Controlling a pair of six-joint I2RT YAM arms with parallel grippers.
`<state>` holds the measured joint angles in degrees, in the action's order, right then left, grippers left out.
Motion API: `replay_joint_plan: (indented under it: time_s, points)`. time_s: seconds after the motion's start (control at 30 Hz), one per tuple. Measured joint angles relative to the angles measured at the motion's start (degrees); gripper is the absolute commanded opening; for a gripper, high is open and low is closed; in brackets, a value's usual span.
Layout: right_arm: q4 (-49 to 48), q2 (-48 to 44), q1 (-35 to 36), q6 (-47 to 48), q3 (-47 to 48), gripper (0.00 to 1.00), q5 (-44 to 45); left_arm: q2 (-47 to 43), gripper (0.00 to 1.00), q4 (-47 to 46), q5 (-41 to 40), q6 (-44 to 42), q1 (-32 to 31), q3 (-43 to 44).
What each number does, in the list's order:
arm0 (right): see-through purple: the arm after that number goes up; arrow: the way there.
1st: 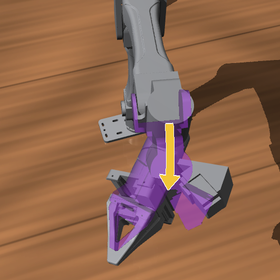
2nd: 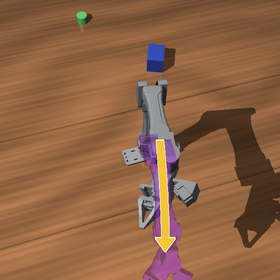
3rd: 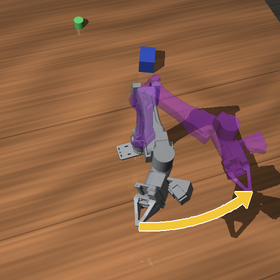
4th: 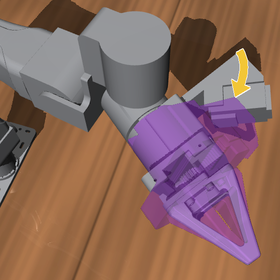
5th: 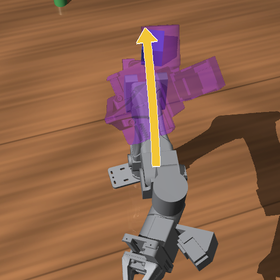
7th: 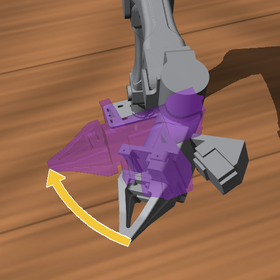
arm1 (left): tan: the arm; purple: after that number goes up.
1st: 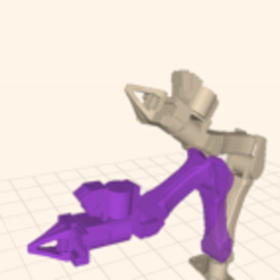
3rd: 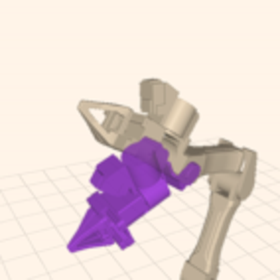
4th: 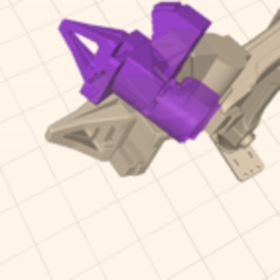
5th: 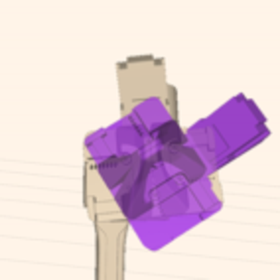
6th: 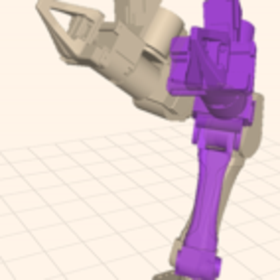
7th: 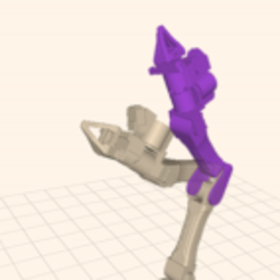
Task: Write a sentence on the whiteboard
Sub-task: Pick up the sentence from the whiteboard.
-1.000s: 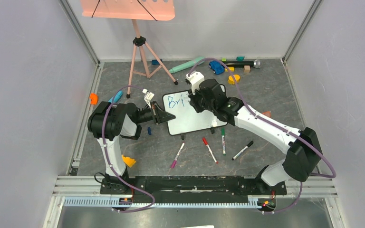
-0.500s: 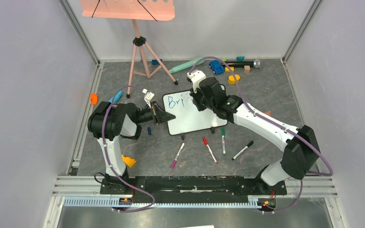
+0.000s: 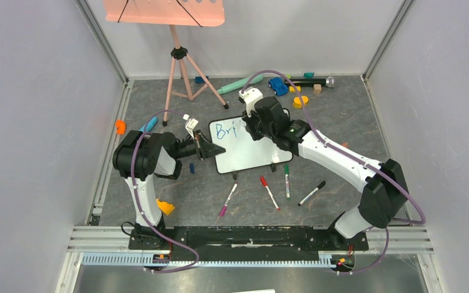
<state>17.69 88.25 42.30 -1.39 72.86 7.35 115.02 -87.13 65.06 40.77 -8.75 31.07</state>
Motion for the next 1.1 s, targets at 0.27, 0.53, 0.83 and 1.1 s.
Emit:
replay_joint_plan:
  time_s: [0.27,0.53,0.83,1.1]
  points:
    - [0.0,0.0,-0.1,0.0,0.0,0.00,-1.5,0.0,0.02,0.0,0.0,0.0,0.0,0.0]
    - [0.1,0.0,-0.1,-0.1,-1.4,0.00,-2.8,0.0,0.02,0.0,0.0,0.0,0.0,0.0]
    - [0.8,-0.5,0.0,0.0,-2.5,0.00,-2.4,0.0,0.02,0.0,0.0,0.0,0.0,0.0]
    - [1.8,-0.3,-0.2,0.0,-1.4,0.00,-1.4,0.0,0.02,0.0,-0.1,0.0,0.0,0.0]
